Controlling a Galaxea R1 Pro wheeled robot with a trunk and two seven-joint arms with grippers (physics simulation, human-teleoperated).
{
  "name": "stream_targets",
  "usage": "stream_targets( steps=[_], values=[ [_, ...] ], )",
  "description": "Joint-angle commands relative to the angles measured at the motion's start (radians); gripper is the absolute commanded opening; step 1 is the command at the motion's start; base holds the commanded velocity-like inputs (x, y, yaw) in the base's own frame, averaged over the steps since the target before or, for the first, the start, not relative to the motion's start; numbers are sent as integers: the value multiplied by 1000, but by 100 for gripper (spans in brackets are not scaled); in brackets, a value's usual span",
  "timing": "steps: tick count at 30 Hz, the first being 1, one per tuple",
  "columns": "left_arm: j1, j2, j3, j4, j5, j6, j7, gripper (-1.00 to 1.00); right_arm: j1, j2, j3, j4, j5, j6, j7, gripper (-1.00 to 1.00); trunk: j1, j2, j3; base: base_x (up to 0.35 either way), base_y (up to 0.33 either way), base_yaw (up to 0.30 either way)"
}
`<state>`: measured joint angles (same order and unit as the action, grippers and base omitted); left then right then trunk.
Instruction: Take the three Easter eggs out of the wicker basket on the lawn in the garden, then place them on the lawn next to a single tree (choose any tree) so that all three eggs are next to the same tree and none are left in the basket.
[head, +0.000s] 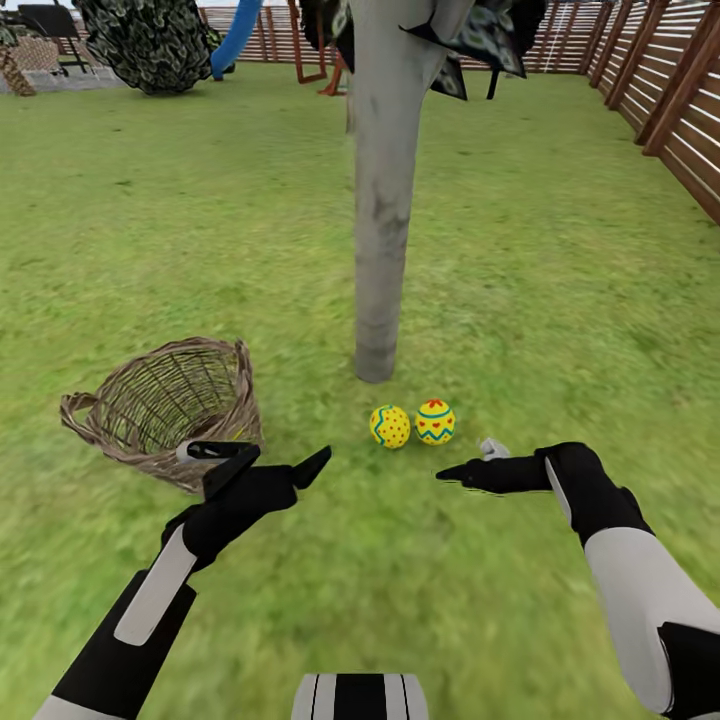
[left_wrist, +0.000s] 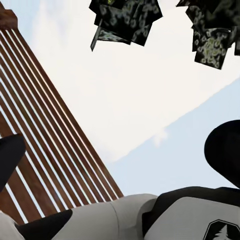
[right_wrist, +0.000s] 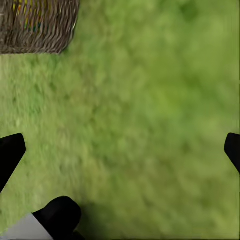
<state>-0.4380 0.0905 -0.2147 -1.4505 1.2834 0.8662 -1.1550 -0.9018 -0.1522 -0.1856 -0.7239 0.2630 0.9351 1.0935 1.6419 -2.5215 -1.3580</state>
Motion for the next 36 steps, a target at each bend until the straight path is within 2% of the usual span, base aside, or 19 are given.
stream_targets(
  steps=[1,17,21,24,26,29,31,32,33,36],
  values=[
    [-1,0,-3,0,5,8,1,100,0,1,-3,-9,11,12,10,100,-1,0,4,0,0,272],
    [-16,11,5,-3,-1,58,6,100,0,6,-2,-15,11,36,7,100,-8,4,74,0,0,272],
    [-16,48,18,-4,-1,58,11,100,0,6,-2,-17,11,36,3,100,-10,5,91,0,0,274],
    [-16,71,49,-5,0,59,12,100,0,6,-4,-19,12,36,2,100,-11,5,103,0,0,284],
    [-16,75,60,-5,-1,59,12,100,0,5,-3,-20,12,37,2,100,-12,6,111,0,0,289],
    [-16,98,77,-4,-1,59,12,100,0,5,-4,-38,12,37,-9,100,-13,7,122,0,0,291],
    [-16,108,80,-4,-1,59,12,100,0,5,-4,-52,12,37,-41,100,-14,7,130,0,0,291],
    [-17,114,81,-4,-1,59,12,100,0,9,-4,-67,12,37,-88,100,-14,7,134,0,0,244],
    [-17,122,82,-3,-2,59,12,100,0,21,-4,-82,12,37,-141,100,-15,8,138,0,0,128],
    [-17,143,88,-1,0,59,12,100,0,44,-9,-102,11,36,-235,100,-16,8,150,0,0,56]
  ],
)
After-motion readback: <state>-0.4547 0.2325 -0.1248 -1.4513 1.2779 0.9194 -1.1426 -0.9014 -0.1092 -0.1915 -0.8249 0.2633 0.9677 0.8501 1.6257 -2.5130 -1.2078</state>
